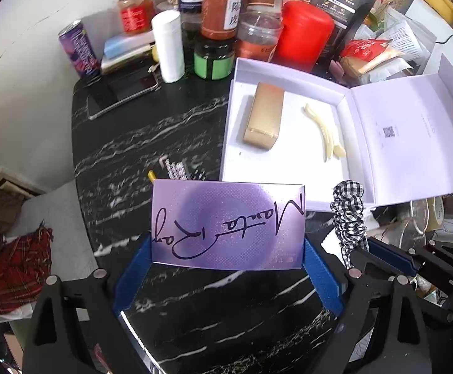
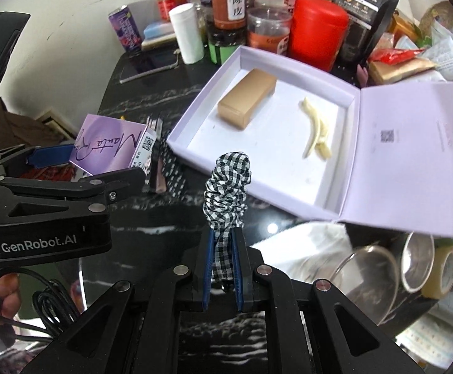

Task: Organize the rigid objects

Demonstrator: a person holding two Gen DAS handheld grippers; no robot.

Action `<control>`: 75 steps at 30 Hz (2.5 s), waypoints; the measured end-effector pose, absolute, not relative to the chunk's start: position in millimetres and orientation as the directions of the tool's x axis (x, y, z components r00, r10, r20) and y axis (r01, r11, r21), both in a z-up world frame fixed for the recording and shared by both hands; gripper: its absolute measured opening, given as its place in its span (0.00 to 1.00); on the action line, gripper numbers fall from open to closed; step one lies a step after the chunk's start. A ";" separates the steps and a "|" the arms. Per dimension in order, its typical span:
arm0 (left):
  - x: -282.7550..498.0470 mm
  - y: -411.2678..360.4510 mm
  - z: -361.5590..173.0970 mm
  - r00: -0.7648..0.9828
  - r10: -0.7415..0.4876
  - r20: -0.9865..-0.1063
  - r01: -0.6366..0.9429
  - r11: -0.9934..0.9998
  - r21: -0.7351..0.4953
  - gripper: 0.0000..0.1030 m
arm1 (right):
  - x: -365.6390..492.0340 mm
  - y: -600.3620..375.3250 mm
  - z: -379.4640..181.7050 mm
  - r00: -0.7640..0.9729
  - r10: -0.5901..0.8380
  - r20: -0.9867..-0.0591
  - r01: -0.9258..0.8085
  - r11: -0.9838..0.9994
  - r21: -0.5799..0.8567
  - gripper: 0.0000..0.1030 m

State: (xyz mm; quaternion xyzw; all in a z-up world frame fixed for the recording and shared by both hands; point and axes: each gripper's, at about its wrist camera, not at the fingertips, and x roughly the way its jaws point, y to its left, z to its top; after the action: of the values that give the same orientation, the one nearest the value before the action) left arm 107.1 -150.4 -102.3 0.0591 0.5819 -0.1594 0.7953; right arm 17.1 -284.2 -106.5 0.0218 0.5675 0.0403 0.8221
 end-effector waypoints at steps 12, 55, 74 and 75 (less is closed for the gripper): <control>146.8 -183.4 -94.6 0.287 -0.215 -0.934 0.355 0.929 -0.105 0.91 | 53.6 -315.0 -95.2 0.385 0.063 -0.921 -0.014 0.998 0.062 0.11; 237.2 -277.6 -164.8 0.304 -0.241 -0.922 0.490 0.869 -0.065 0.91 | 156.2 -397.9 -163.6 0.352 0.004 -0.936 0.096 0.995 0.040 0.11; 250.6 -293.6 -187.7 0.261 -0.204 -0.944 0.508 0.860 -0.045 0.91 | 156.2 -397.5 -179.7 0.331 -0.021 -0.943 0.127 0.992 0.023 0.13; 251.6 -293.5 -187.7 0.259 -0.201 -0.945 0.506 0.861 -0.045 0.91 | 156.5 -397.2 -181.0 0.330 -0.022 -0.944 0.129 0.991 0.022 0.13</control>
State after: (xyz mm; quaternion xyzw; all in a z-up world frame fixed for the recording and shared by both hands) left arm 251.6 -293.5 -187.7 0.1350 0.5653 -0.2262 0.7817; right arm 156.5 -397.2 -181.0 0.0465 0.5770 -0.0464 0.8141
